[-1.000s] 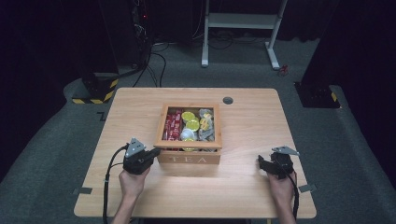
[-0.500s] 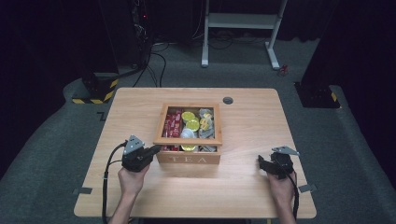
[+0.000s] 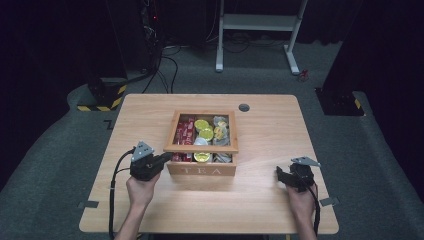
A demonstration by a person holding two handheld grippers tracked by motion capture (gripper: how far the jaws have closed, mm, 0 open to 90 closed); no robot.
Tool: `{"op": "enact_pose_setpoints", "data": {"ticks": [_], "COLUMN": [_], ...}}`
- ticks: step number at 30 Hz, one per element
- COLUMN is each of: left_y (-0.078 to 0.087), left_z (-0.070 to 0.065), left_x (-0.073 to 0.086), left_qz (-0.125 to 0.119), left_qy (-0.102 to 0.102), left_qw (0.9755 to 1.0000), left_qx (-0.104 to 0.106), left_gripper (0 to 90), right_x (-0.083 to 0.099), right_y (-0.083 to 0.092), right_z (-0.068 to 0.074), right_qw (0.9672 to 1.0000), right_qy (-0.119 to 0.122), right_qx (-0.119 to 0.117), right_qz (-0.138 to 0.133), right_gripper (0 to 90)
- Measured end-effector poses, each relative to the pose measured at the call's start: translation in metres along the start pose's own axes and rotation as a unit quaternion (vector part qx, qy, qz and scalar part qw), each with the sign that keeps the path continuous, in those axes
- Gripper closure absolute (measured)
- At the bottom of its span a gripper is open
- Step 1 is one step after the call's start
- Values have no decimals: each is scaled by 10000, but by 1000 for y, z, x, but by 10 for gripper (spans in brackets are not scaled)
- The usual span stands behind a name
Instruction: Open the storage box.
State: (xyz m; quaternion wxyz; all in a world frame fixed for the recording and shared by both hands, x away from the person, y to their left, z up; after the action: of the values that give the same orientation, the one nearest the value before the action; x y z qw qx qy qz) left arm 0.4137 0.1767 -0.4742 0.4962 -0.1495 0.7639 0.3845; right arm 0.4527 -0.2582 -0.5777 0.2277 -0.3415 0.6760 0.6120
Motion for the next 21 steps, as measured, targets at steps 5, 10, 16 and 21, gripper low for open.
{"op": "enact_pose_setpoints", "data": {"ticks": [5, 10, 16, 21], "left_y": [0, 0, 0, -1], "left_z": [0, 1, 1, 1], "left_x": [-5, -8, -15, -19], "left_qz": [-5, -8, -9, -25], "left_qy": [8, 53, 41, 78], "left_qw": [10000, 10000, 10000, 10000], "left_qx": [-7, 19, 3, 19], "left_gripper": [899, 899, 899, 899], "right_x": [0, 0, 0, 0], "right_y": [0, 0, 0, 0], "right_z": [0, 0, 0, 0], "right_qw": [10000, 10000, 10000, 10000], "right_qy": [-4, -9, -13, -1], "right_qx": [2, -4, -1, -2], "right_qz": [-4, 4, 3, -2], "right_gripper": [307, 306, 306, 306]}}
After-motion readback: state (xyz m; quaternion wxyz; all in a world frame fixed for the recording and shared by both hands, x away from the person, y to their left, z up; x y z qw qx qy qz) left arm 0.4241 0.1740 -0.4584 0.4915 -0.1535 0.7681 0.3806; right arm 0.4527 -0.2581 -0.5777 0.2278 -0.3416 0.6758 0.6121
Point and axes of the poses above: each handheld gripper's, and its own axes: y roughly backward along the jaws, x roughly out of its underside, z roughly to its left, the point moved 8 cm from there along -y, roughly forward along the jaws, and after that the axes turned 11 degrees about x, right-handed, at the moved point
